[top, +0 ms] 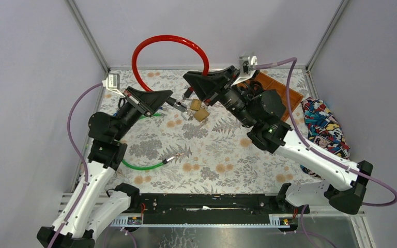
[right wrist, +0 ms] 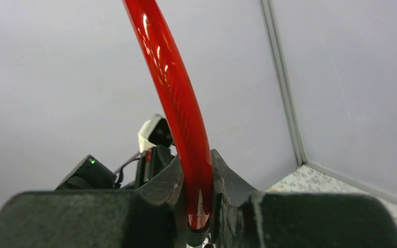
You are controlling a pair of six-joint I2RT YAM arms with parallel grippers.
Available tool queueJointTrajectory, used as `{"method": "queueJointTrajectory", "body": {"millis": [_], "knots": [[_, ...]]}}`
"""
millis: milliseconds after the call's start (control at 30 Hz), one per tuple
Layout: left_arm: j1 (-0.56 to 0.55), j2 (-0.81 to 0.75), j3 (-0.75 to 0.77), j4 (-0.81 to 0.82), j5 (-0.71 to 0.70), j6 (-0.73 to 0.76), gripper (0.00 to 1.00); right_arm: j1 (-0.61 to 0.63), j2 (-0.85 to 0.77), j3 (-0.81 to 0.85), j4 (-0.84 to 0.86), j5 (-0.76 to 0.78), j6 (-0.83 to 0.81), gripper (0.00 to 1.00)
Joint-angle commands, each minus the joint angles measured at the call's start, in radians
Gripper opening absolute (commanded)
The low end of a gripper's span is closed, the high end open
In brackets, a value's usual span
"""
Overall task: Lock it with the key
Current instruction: Lock the lock.
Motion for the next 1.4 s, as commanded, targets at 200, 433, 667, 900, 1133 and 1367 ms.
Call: {"method": "queueJointTrajectory", "body": {"millis": [200, 433, 667, 900, 1133, 1367], "knots": [[0.054, -0.027, -0.003, 0.023, -0.106, -0.338, 0.00, 0.042, 0.077, 0.136, 0.235, -0.096, -0.076, 0.00], [0.059, -0.034, -0.003, 0.030, -0.097, -0.356, 0.00, 0.052, 0.108, 0.181, 0.198, -0.105, -0.127, 0.00], [0.107, -0.010, 0.035, -0.005, -0.121, -0.505, 0.00, 0.054, 0.128, 0.143, 0.183, -0.100, -0.081, 0.00], [0.171, -0.004, 0.063, 0.009, -0.132, -0.601, 0.00, 0.082, 0.187, 0.136, 0.190, -0.096, -0.054, 0.00], [0.168, -0.026, 0.042, 0.106, -0.118, -0.566, 0.00, 0.100, 0.275, 0.243, 0.061, -0.079, -0.071, 0.00], [0.168, -0.035, 0.035, 0.087, -0.131, -0.616, 0.00, 0.100, 0.287, 0.221, 0.025, -0.047, -0.068, 0.00]]}}
